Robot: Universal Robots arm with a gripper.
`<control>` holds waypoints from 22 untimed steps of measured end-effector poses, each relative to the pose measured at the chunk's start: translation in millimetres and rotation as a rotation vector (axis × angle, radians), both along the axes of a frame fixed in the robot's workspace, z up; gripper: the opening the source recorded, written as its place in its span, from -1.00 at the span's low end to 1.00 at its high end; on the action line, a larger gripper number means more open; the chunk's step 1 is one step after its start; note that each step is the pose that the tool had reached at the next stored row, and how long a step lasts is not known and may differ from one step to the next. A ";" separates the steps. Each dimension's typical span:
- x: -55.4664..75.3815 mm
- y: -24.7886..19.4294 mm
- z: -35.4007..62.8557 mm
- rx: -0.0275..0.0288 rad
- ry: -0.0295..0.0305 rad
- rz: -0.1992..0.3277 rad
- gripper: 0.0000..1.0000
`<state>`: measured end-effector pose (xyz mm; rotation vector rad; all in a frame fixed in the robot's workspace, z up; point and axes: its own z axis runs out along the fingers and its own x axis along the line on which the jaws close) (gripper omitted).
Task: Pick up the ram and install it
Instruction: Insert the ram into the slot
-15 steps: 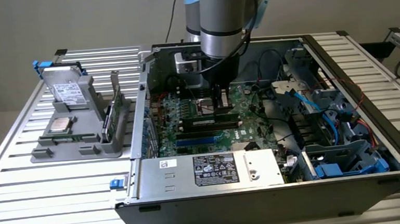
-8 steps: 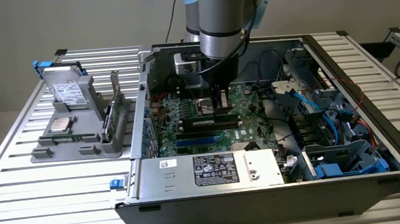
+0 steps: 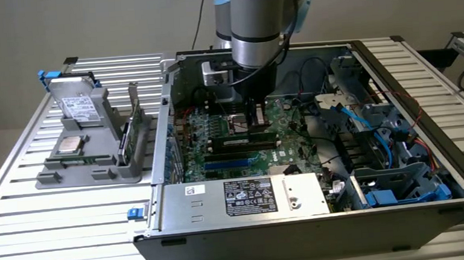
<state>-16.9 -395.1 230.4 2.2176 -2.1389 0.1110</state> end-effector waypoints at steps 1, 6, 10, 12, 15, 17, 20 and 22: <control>0.0 -0.7 1.0 0.0001 0.0000 0.000 -0.73; 0.0 -2.9 1.2 0.0000 0.0000 0.000 -0.73; 0.1 -2.0 0.9 0.0000 -0.0008 0.000 -0.73; 0.0 -1.9 0.5 0.0000 -0.0012 0.000 -0.73; -0.1 -1.4 -0.1 -0.0001 -0.0015 -0.001 -0.73; -0.3 -1.3 -0.4 -0.0001 -0.0017 -0.002 -0.73; -0.4 -1.3 -1.1 0.0000 -0.0030 -0.002 -0.73; -0.4 -1.3 -1.2 -0.0001 -0.0031 -0.003 -0.73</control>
